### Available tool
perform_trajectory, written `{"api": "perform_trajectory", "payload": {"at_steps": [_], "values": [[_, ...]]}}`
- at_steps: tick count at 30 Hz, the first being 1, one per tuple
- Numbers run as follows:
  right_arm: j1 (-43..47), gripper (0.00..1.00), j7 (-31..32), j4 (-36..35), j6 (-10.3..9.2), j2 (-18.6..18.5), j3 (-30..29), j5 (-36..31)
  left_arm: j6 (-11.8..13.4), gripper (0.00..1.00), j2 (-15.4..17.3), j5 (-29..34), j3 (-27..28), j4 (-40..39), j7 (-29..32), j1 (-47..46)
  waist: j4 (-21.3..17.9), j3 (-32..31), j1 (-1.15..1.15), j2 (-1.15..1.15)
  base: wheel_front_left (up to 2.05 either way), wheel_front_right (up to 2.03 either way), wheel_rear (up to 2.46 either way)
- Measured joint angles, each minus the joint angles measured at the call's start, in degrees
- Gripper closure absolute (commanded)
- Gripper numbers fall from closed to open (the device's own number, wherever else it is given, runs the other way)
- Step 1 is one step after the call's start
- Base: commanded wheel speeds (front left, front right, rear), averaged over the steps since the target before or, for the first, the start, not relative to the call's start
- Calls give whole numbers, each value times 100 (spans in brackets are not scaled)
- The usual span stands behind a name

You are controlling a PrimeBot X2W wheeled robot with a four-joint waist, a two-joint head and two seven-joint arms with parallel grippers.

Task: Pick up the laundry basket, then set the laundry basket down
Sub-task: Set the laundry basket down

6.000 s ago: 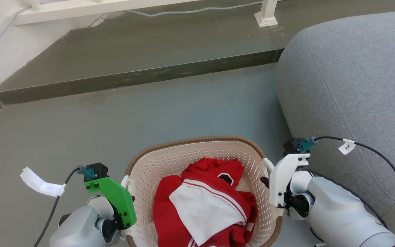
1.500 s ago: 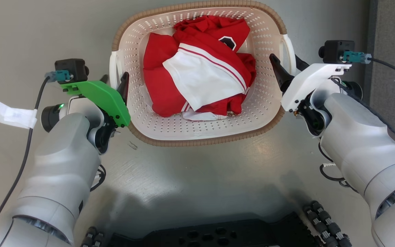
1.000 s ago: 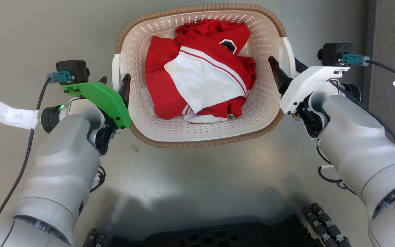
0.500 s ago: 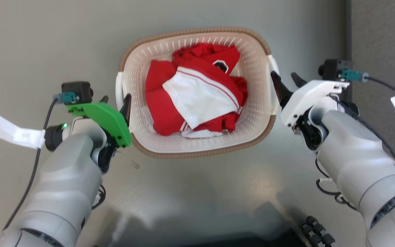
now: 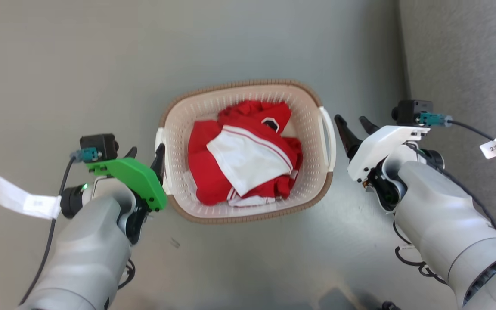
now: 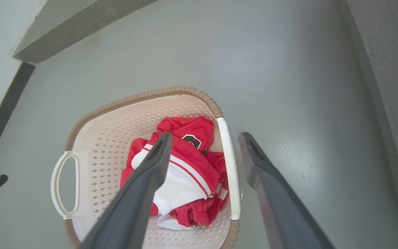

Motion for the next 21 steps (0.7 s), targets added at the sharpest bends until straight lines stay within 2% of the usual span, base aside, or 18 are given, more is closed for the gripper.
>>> {"api": "perform_trajectory", "payload": {"at_steps": [17, 21], "values": [[606, 0, -1, -455, 0, -259, -191, -450, 0, 0, 166, 33, -22, -249, -148, 647, -22, -1389, 0, 0, 0, 0, 0], [730, 0, -1, -570, 0, -368, -245, -665, 0, 0, 256, 127, 162, -516, -148, 681, -21, -1697, 0, 0, 0, 0, 0]]}}
